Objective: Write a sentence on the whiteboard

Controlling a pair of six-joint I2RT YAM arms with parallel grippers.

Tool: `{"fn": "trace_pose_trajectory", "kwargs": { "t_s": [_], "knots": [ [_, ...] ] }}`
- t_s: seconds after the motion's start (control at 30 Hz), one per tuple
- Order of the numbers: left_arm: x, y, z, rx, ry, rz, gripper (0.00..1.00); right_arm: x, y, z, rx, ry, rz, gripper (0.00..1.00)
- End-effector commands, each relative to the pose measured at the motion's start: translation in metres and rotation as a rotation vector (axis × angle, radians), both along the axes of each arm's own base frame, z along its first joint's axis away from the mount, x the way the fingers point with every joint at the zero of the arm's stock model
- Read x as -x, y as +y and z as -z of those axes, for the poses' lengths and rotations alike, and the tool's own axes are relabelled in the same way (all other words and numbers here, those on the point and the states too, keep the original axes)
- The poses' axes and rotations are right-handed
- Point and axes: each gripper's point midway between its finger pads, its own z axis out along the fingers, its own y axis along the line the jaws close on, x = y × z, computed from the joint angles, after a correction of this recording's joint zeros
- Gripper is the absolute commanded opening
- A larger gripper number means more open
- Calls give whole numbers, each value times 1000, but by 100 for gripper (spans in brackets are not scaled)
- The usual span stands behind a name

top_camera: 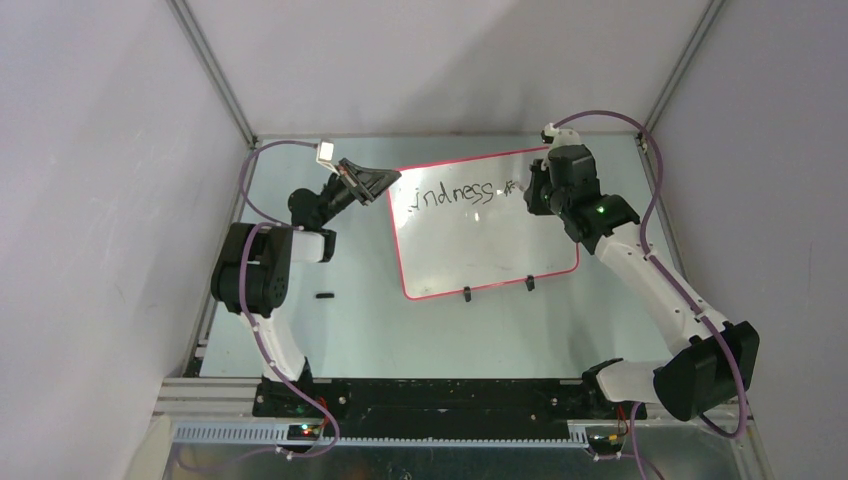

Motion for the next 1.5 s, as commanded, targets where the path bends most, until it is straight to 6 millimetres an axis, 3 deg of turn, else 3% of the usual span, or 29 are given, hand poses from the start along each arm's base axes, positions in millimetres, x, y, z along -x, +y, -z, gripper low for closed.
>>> {"fn": "trace_pose_trajectory", "kwargs": {
  "t_s": [0.0,0.43,0.77,0.93,1.17,1.47],
  "knots": [
    [7,4,-22,-34,-147,-28,0,-8,-4,-16,-1,-40,25,0],
    [7,4,-22,-34,-148,-29,0,7,-5,1,34,28,11,0],
    [8,4,-23,-35,-150,-28,0,14,-5,-1,30,22,2,0],
    [8,4,-23,-34,-150,-29,0,16,-4,-12,7,-10,2,0],
    [8,5,-22,-35,-148,-30,0,22,-5,-54,-62,-147,-9,0],
    [7,4,-22,-36,-147,-28,0,15,-16,-57,-119,-172,54,0]
  ]
}}
